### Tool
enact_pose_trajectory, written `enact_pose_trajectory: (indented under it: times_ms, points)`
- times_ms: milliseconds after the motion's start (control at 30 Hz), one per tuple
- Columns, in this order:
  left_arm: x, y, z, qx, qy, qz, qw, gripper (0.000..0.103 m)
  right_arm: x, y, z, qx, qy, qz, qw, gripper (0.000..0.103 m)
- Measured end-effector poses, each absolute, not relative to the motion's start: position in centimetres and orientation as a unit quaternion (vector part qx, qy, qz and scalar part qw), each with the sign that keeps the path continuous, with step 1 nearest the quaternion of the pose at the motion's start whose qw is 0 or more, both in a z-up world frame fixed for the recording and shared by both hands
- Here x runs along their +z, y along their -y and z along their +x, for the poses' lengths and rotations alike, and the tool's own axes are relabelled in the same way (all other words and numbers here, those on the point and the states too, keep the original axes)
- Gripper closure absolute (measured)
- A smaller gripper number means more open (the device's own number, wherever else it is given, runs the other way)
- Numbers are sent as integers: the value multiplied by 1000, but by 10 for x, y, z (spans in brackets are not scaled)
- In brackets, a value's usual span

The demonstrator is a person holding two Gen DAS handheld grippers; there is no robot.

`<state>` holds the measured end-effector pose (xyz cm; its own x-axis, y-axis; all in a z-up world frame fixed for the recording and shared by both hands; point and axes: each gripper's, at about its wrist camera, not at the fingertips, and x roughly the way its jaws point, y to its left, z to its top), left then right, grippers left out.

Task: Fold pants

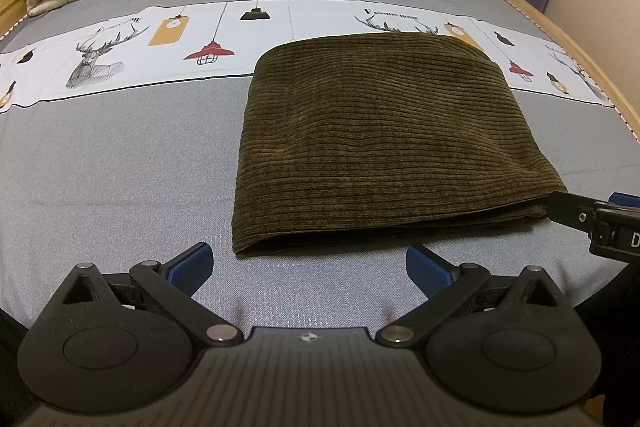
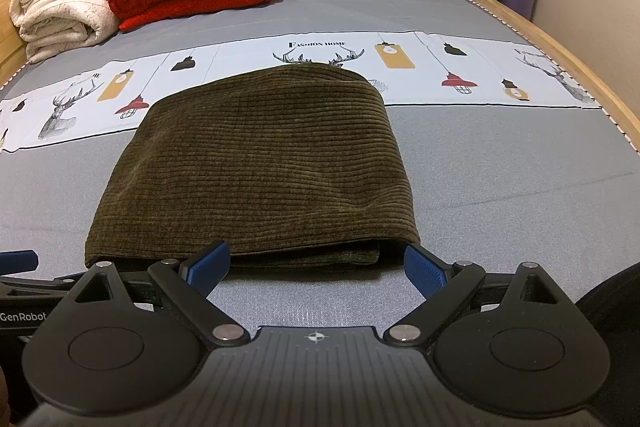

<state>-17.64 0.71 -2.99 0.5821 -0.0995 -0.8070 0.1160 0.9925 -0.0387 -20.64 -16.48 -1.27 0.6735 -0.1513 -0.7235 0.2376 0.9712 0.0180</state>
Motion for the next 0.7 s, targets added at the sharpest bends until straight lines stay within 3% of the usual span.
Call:
enact_pose_trajectory:
  times_ms: [700]
  points:
    - [-30,-5,-178,-70,-447,21,892,0,-15,165,-207,-105,-390,55,913,8]
